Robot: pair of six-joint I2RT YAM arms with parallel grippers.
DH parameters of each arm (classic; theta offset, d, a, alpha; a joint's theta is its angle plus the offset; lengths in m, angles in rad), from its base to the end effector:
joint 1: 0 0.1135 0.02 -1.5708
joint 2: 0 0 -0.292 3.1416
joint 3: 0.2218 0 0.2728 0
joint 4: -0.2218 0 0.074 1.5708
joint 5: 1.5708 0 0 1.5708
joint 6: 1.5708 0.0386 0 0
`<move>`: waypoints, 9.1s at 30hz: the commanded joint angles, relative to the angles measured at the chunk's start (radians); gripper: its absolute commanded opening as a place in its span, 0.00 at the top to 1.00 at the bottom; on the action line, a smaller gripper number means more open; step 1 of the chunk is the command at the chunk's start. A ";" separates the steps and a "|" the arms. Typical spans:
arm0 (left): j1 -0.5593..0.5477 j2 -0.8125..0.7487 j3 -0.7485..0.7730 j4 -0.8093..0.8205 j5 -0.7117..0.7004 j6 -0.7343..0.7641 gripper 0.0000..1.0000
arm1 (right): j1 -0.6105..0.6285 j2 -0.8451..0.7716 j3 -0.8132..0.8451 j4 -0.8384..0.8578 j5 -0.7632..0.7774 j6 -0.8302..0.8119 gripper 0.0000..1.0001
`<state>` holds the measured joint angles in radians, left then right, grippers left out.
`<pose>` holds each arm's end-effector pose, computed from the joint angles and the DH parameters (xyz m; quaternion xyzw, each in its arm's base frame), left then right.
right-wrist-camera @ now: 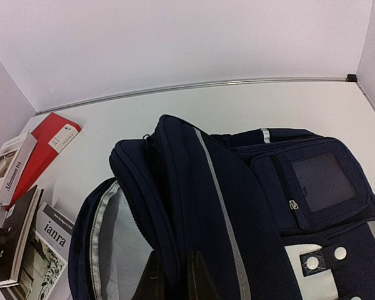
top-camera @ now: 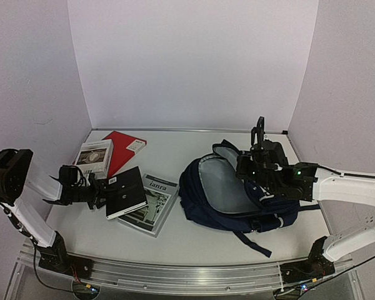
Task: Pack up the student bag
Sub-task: Pick up the book from the center of the board, then place the book in the student bag, then adjust the student bag at the center of the board.
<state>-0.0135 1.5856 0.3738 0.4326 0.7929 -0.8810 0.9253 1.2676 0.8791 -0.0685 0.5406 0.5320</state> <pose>0.2455 -0.0308 0.1064 -0.2226 0.8349 -0.4751 0.1666 0.1951 0.2260 0.2997 -0.0214 0.8299 0.1701 0.5310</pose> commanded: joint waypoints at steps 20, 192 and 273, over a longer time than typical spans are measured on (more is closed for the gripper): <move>-0.098 -0.476 0.246 -0.234 0.003 -0.087 1.00 | -0.005 -0.044 0.149 0.068 -0.042 0.011 1.00; -0.996 0.248 0.842 -0.468 -0.229 0.252 0.46 | -0.310 0.437 0.197 0.183 -0.353 0.034 0.24; -0.892 0.230 0.640 -0.165 -0.305 0.701 0.53 | 0.073 0.244 0.270 -0.155 -0.277 -0.025 1.00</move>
<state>-0.9030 1.7809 0.9562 0.2520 0.5106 -0.2272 1.0223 1.5843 1.1472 -0.3455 0.2756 0.4918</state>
